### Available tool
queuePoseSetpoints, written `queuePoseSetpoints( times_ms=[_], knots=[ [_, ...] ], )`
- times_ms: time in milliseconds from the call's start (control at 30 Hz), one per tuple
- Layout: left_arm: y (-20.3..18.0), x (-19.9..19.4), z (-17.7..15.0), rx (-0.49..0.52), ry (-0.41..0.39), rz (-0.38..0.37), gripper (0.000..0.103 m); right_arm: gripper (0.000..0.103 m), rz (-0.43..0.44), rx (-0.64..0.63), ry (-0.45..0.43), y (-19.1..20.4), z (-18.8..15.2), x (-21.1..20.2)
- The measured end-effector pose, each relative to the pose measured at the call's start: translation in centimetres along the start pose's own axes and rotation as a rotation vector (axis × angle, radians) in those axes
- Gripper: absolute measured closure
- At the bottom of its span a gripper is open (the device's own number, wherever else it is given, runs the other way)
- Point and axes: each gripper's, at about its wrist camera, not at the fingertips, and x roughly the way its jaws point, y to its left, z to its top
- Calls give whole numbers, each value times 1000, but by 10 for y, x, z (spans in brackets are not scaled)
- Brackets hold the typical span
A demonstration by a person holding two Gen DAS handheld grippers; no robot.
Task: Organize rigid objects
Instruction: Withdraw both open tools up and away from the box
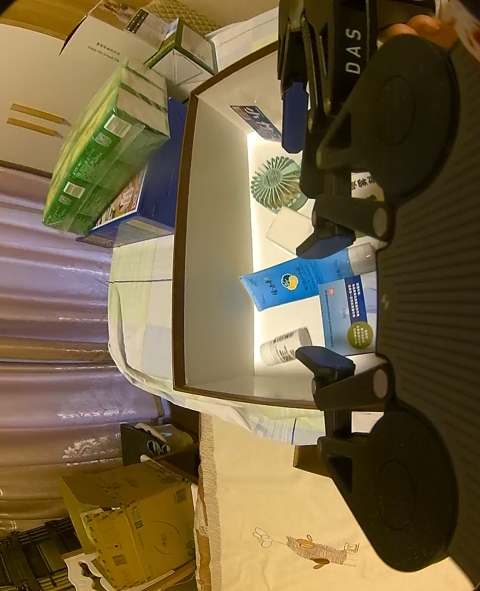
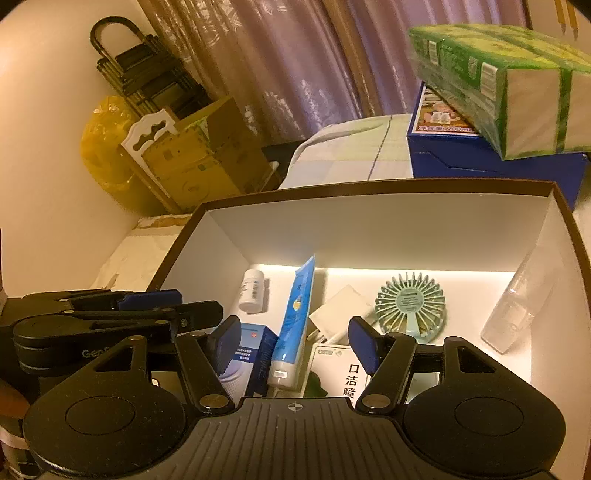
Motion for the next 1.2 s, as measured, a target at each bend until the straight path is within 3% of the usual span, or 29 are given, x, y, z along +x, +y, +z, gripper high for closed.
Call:
queuePoseSetpoints(
  times_ms=[333,600,1200],
  knots=[
    [-16,-33,-20,-14,-48,-19,47,31,-57,-26,-58,1,-17,-37],
    [-43,-75,-45,-22,-99,-14,43,29,-88,-50,-98,5,-43,-84],
    [-136,-170,-117,24,-222,-19,33,27,-70,-31,-184,-12,-105,-212]
  ],
)
